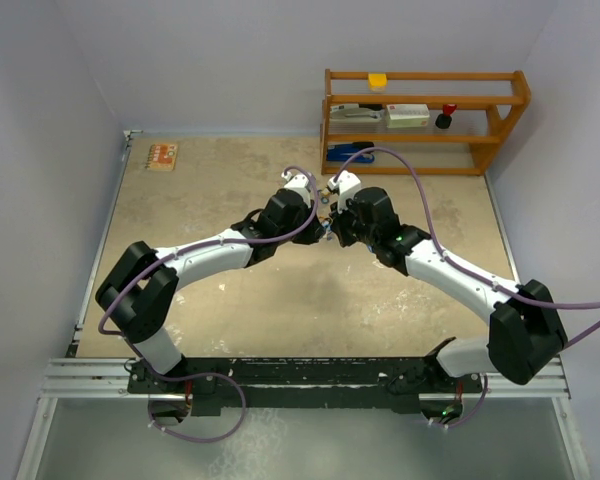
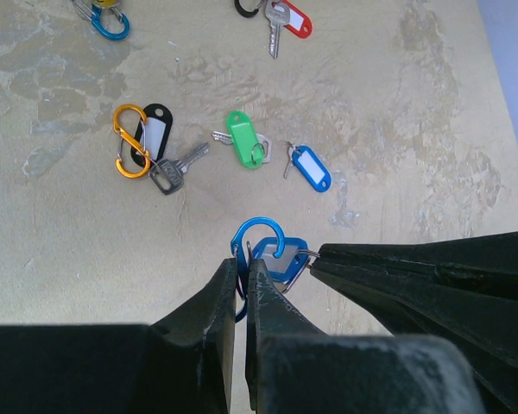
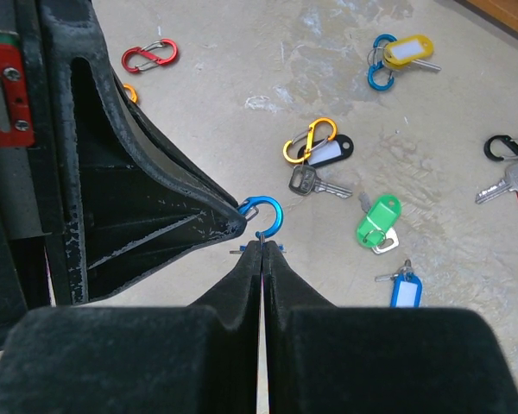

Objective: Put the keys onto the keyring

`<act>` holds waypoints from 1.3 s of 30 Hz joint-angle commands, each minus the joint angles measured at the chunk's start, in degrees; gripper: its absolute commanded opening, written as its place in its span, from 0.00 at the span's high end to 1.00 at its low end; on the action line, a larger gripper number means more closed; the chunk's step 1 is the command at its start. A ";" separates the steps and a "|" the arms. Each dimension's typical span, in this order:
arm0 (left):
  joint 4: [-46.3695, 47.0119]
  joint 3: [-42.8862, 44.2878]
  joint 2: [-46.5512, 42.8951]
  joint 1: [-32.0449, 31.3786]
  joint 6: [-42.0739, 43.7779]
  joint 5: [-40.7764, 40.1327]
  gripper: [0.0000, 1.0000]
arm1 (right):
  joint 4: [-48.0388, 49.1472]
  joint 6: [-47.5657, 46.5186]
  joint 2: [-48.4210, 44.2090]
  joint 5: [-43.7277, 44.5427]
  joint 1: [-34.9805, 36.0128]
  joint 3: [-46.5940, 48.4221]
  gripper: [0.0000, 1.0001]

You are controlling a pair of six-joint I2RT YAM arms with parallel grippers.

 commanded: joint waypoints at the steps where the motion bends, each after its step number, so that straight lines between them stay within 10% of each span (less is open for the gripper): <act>1: 2.95 2.33 -0.85 -0.29 -0.30 0.77 1.00 | 1.69 -1.21 -0.43 -1.24 0.46 -0.02 1.00; 39: 1.64 3.34 -2.62 -0.83 -0.36 1.96 1.00 | 2.54 -1.66 0.85 0.12 1.01 0.18 1.00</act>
